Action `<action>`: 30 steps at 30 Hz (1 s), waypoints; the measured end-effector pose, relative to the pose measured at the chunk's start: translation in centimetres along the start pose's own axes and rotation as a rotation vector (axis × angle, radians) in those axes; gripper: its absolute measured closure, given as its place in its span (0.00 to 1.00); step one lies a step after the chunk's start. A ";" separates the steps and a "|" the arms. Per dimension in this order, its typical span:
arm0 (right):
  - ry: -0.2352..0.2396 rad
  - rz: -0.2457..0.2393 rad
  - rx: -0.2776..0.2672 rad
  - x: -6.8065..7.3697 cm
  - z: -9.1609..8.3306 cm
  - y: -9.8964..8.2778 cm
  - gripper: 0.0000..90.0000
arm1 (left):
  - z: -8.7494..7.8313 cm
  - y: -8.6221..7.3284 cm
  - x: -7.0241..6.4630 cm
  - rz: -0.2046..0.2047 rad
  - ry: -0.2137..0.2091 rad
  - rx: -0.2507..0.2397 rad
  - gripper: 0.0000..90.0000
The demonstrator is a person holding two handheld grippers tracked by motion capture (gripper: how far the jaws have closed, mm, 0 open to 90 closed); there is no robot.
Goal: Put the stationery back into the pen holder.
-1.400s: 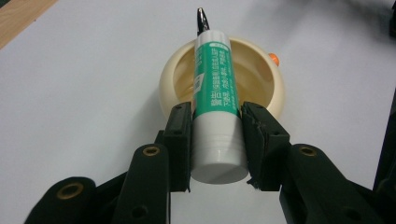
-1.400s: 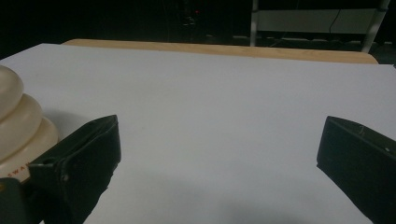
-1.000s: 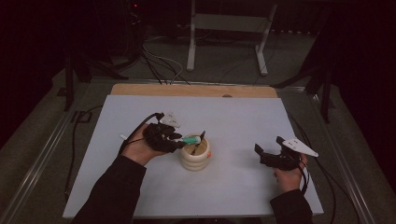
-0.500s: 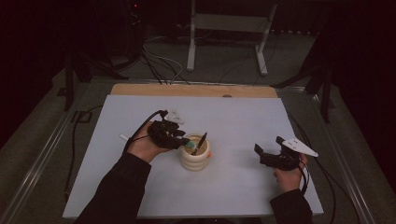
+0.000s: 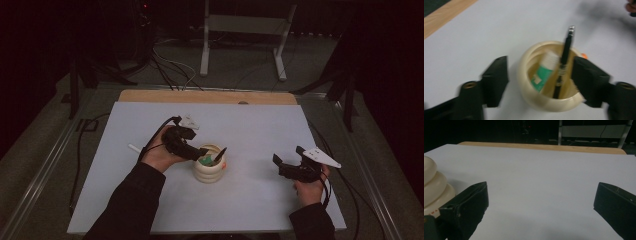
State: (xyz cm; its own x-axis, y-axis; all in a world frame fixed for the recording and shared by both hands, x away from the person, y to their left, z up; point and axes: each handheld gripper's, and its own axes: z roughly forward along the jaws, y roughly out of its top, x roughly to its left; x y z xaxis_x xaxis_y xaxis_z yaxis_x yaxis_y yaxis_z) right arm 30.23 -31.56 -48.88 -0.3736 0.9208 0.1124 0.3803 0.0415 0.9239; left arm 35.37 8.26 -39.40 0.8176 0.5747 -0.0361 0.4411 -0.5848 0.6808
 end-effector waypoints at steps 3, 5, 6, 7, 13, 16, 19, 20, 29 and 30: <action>0.000 -0.003 0.002 0.0 0.0 0.0 0.00 | -0.2 -0.4 0.5 -0.032 0.020 -0.019 0.19; 0.001 -0.005 0.003 0.0 0.0 0.0 0.00 | -0.4 -0.6 0.7 -0.038 0.027 -0.023 0.18; 0.001 -0.005 0.005 0.0 0.0 0.0 0.00 | -0.5 -0.6 0.8 -0.039 0.033 -0.024 0.16; 0.001 -0.002 0.005 0.1 0.0 0.0 0.00 | -0.5 -0.7 0.9 -0.041 0.037 -0.029 0.14; 0.002 -0.003 0.005 0.1 0.1 0.0 0.00 | -0.8 -1.0 1.2 -0.045 0.055 -0.047 0.02; 0.002 -0.001 0.005 0.1 0.1 0.0 0.00 | -1.0 -1.2 1.3 -0.037 0.067 -0.071 0.00; 0.002 -0.002 0.005 0.0 0.1 0.0 0.00 | -1.2 -1.3 1.5 -0.034 0.073 -0.087 0.00; 0.002 -0.002 0.006 0.0 0.1 0.0 0.00 | -1.3 -1.3 1.6 -0.035 0.076 -0.088 0.00; 0.003 -0.002 0.007 0.1 0.1 0.0 0.00 | -1.6 -1.7 2.0 -0.034 0.079 -0.093 0.00; 0.003 -0.001 0.007 0.1 0.1 0.0 0.00 | -1.7 -1.8 2.1 -0.030 0.080 -0.094 0.00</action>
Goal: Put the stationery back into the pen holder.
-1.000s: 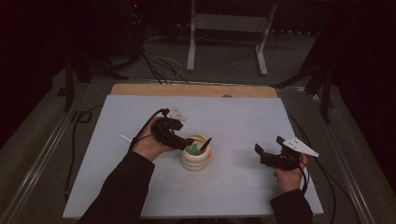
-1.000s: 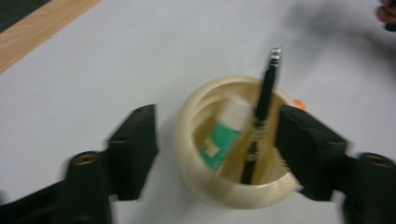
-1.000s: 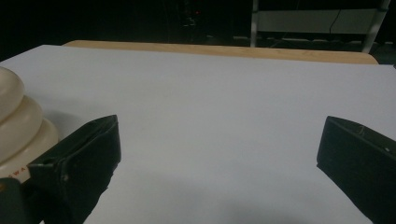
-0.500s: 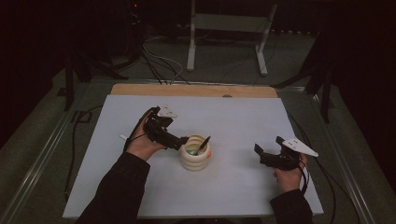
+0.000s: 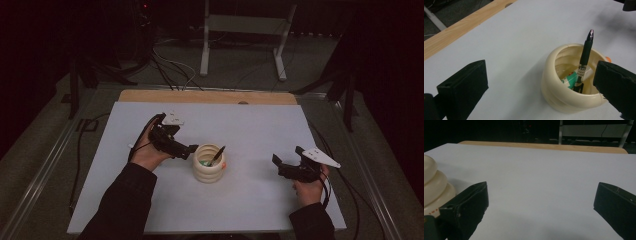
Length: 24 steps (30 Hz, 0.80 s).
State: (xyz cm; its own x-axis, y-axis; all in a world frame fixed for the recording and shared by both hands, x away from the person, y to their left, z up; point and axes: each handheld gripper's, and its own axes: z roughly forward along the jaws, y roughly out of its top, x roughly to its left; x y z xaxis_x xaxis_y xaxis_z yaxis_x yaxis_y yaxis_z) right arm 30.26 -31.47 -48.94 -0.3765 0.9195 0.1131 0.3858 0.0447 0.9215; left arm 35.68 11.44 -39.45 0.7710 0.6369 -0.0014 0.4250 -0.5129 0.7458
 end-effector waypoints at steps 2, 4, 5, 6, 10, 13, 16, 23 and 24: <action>0.000 0.001 0.001 0.0 0.0 0.0 0.00 | -0.1 -0.1 0.1 0.004 -0.002 -0.005 0.00; 0.000 0.001 0.001 0.0 0.0 0.0 0.00 | -0.3 -0.1 0.2 0.005 -0.004 -0.011 0.00; 0.000 0.001 0.001 0.0 0.0 0.0 0.00 | -0.4 -0.2 0.2 0.007 -0.004 -0.013 0.00; 0.000 0.002 0.001 0.0 0.0 0.0 0.00 | -0.4 -0.2 0.3 0.005 -0.002 -0.013 0.00; 0.000 0.001 0.000 0.0 0.0 0.0 0.00 | -0.6 -0.4 0.7 0.002 0.003 -0.006 0.00; -0.001 0.001 0.001 0.0 0.0 0.0 0.00 | -0.7 -0.7 0.9 -0.004 0.010 0.001 0.00; -0.001 0.002 0.000 0.0 0.0 0.0 0.00 | -0.8 -0.9 1.2 -0.008 0.015 0.006 0.00; -0.001 0.003 0.000 0.0 0.0 0.0 0.00 | -1.1 -1.5 1.8 -0.016 0.039 0.028 0.00; -0.002 0.003 0.000 0.0 0.0 0.0 0.00 | -1.1 -1.6 1.8 -0.020 0.042 0.029 0.00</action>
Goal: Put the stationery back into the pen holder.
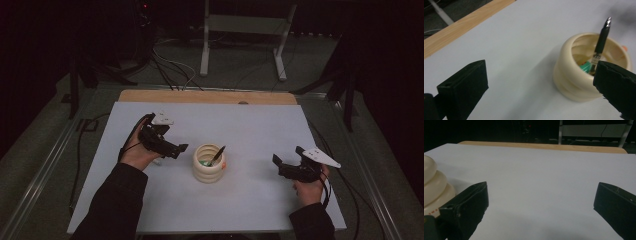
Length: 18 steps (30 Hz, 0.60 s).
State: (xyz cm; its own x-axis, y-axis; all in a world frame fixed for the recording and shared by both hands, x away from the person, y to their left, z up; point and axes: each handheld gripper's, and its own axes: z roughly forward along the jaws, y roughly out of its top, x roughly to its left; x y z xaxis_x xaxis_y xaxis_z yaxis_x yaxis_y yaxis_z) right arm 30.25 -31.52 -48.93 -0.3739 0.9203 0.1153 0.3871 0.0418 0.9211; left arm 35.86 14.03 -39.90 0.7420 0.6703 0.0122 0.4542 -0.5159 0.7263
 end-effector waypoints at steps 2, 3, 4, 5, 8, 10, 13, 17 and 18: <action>0.000 0.001 0.000 0.0 0.0 0.0 0.00 | -0.1 -0.2 0.2 0.002 0.003 0.009 0.00; 0.000 0.001 0.000 0.0 0.0 0.0 0.00 | -0.1 -0.3 0.3 0.000 0.005 0.012 0.00; 0.000 -0.001 0.000 0.0 0.0 0.0 0.00 | -0.1 -0.4 0.4 -0.002 0.006 0.014 0.00; 0.000 0.000 0.000 0.0 0.0 0.0 0.00 | -0.1 -0.5 0.5 -0.007 0.006 0.015 0.00; 0.001 0.000 0.001 0.0 0.0 0.0 0.00 | -0.2 -0.9 0.8 -0.014 0.005 0.017 0.00; 0.002 0.000 0.002 0.0 0.0 0.0 0.00 | -0.2 -1.1 1.0 -0.019 0.005 0.021 0.00; 0.002 0.000 0.002 0.0 0.0 0.0 0.00 | -0.2 -1.4 1.2 -0.024 0.004 0.023 0.00; 0.002 0.000 0.002 0.0 0.0 0.0 0.00 | -0.2 -1.7 1.5 -0.025 0.007 0.028 0.00; 0.002 0.001 0.003 0.0 0.0 0.0 0.00 | -0.3 -1.8 1.6 -0.026 0.006 0.028 0.00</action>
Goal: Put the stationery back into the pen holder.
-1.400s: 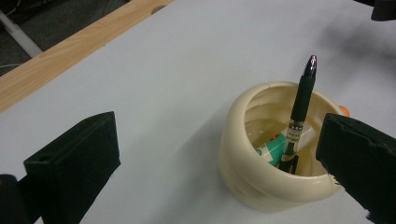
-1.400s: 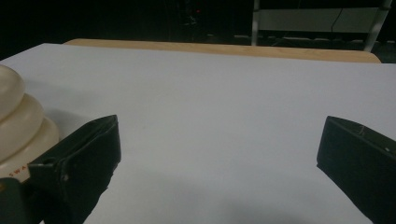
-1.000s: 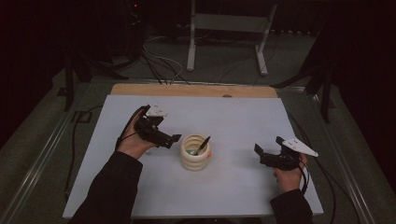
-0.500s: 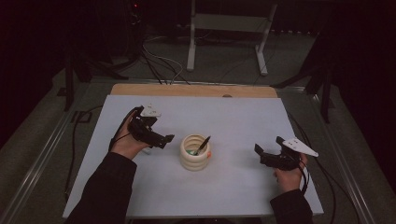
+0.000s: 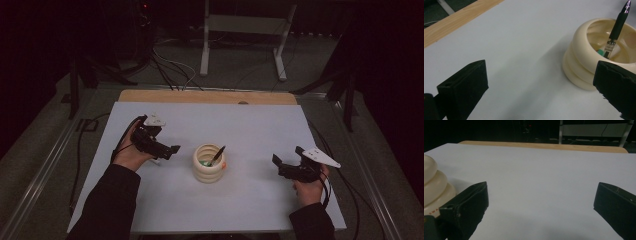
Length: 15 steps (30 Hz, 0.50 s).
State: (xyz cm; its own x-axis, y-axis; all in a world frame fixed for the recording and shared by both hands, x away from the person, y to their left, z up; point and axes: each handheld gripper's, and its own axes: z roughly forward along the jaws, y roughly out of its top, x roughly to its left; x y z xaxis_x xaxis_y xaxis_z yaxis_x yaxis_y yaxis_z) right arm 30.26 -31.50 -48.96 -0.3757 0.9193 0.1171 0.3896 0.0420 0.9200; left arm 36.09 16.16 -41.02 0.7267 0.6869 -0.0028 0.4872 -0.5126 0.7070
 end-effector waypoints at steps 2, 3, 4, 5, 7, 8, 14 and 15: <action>0.000 0.000 -0.001 0.0 0.0 0.0 0.00 | -0.1 -0.2 0.1 0.000 0.003 0.001 0.00; 0.000 0.000 0.000 0.0 0.0 0.0 0.00 | -0.1 -0.3 0.2 0.000 0.004 0.001 0.00; 0.000 0.001 0.000 0.0 0.0 0.0 0.00 | -0.1 -0.4 0.3 0.000 0.004 0.000 0.00; 0.001 0.001 0.000 0.0 0.0 0.0 0.00 | -0.1 -0.4 0.4 0.000 0.007 0.004 0.00; 0.001 0.000 0.000 0.0 0.0 0.0 0.00 | -0.2 -0.6 0.5 -0.001 0.011 0.006 0.00; 0.001 0.000 0.001 0.0 0.0 0.0 0.00 | -0.2 -0.7 0.6 -0.001 0.013 0.007 0.00; 0.001 0.000 0.001 0.0 0.0 0.0 0.00 | -0.3 -1.2 1.0 -0.005 0.020 0.008 0.00; 0.001 0.001 0.000 0.0 0.0 0.0 0.00 | -0.3 -1.2 1.0 -0.003 0.022 0.008 0.00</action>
State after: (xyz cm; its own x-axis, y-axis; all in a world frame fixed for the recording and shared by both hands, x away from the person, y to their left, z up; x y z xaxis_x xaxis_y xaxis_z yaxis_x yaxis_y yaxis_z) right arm 30.26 -31.48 -48.96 -0.3765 0.9188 0.1181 0.3900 0.0416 0.9199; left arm 36.04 17.67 -41.65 0.7142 0.6999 0.0108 0.4935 -0.5144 0.7013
